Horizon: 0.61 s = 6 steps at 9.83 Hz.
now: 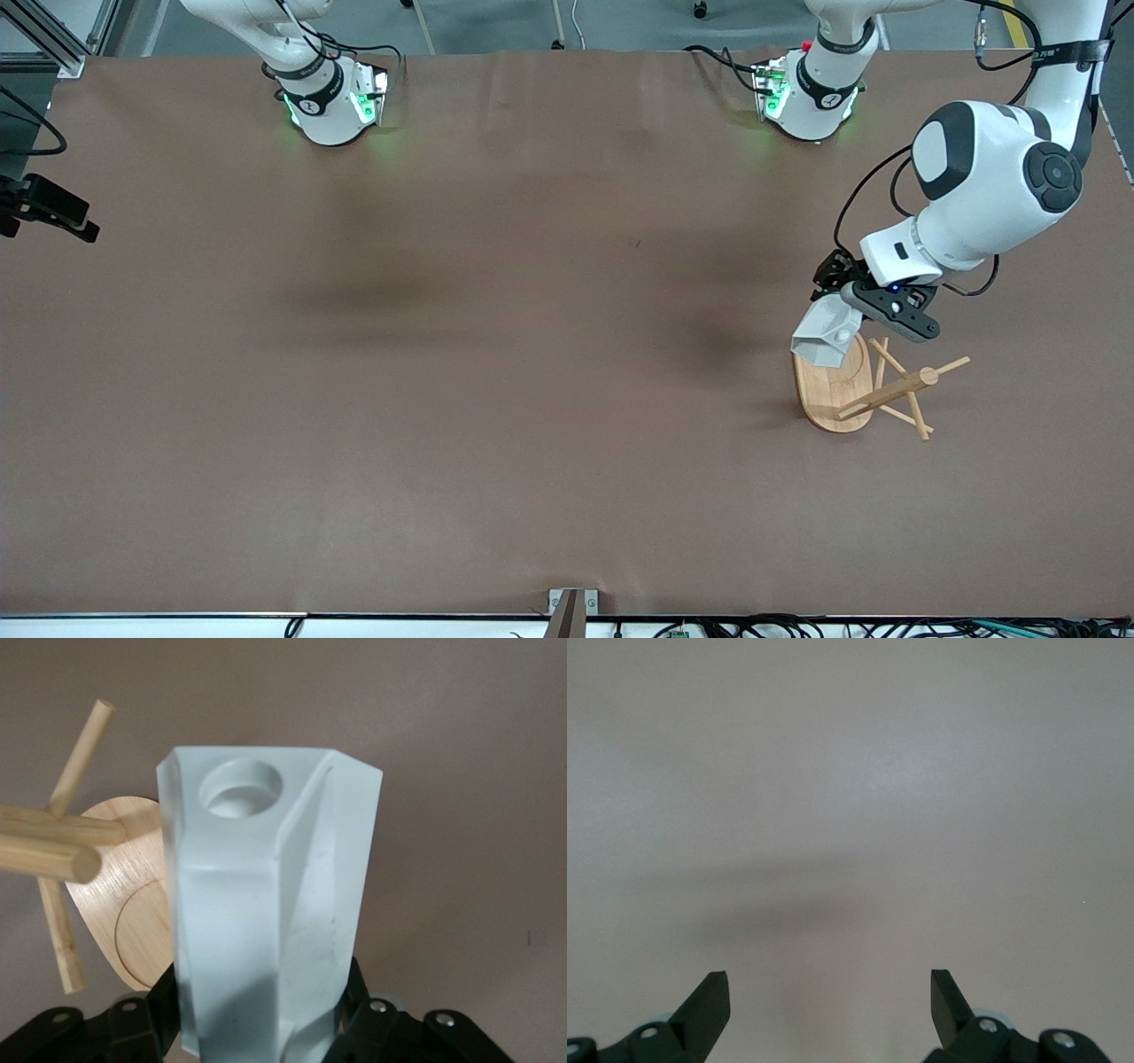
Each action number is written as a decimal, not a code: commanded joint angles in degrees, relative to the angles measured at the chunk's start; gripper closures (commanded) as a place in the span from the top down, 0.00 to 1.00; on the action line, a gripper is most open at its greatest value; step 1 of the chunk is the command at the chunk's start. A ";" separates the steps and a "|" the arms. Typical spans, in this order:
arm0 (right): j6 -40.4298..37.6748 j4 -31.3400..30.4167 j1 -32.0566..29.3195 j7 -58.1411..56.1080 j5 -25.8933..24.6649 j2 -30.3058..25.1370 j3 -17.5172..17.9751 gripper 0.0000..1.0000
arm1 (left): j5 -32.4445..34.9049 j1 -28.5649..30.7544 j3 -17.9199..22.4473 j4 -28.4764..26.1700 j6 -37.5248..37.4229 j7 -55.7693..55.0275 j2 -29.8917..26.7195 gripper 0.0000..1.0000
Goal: Hang cup on rack
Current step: 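Lower the cup's handle hole onto a rack peg with the left gripper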
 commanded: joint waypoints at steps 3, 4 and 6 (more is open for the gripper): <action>0.22 -0.71 -0.73 0.98 -0.24 -0.96 0.94 1.00 | -0.66 -0.10 1.55 2.49 0.55 3.81 3.23 0.01; 0.31 -0.71 -0.73 0.98 -0.24 -0.96 0.94 1.00 | -0.58 -0.01 1.55 3.36 0.55 3.81 3.93 0.01; 0.31 -0.27 -0.64 0.98 -0.24 -0.87 0.94 1.00 | -0.75 -0.01 1.64 4.51 0.55 5.47 5.33 0.01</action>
